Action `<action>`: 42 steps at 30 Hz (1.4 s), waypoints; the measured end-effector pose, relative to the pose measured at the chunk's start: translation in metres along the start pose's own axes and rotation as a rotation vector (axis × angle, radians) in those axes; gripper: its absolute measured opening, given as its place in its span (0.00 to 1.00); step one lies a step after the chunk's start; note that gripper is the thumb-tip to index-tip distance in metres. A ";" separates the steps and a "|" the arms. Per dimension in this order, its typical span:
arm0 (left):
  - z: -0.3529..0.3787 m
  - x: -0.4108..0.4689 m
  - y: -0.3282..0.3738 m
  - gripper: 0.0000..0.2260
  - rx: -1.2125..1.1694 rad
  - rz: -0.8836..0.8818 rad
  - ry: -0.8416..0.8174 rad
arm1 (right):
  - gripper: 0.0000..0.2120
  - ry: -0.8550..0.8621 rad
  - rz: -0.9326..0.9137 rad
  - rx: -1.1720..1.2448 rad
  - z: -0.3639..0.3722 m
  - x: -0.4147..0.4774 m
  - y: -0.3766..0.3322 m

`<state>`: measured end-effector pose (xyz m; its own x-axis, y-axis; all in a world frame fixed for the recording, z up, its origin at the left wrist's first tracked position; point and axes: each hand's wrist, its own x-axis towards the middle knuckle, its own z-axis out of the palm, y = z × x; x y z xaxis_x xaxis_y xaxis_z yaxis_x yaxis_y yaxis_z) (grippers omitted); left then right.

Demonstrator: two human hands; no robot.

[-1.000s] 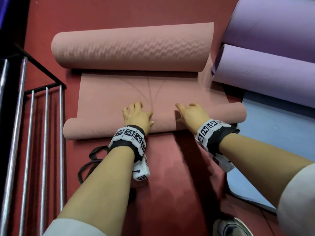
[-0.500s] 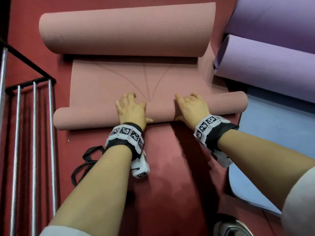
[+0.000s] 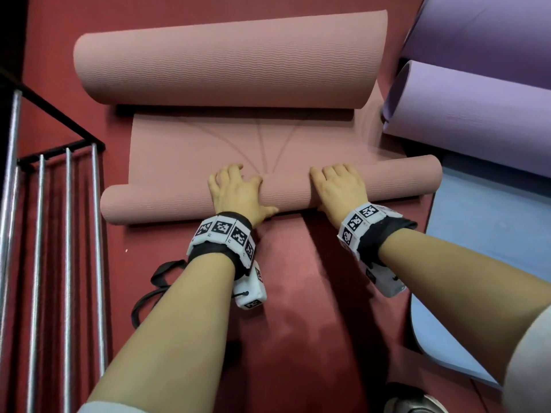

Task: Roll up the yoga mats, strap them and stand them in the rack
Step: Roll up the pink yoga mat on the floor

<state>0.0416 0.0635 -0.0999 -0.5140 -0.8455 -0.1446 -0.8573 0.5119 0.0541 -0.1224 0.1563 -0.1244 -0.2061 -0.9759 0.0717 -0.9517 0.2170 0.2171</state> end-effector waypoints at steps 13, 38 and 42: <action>-0.008 -0.027 -0.002 0.35 0.168 0.222 -0.161 | 0.25 -0.406 -0.144 0.240 -0.052 -0.020 0.021; 0.010 -0.024 -0.002 0.41 0.023 -0.013 -0.014 | 0.34 -0.238 -0.050 0.179 -0.024 -0.009 0.012; 0.006 -0.003 -0.001 0.43 0.130 0.019 0.003 | 0.35 -0.170 -0.027 0.224 -0.017 -0.004 0.016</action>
<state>0.0440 0.0669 -0.1051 -0.5305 -0.8358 -0.1414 -0.8366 0.5431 -0.0714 -0.1334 0.1636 -0.1051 -0.1974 -0.9753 -0.0996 -0.9800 0.1989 -0.0052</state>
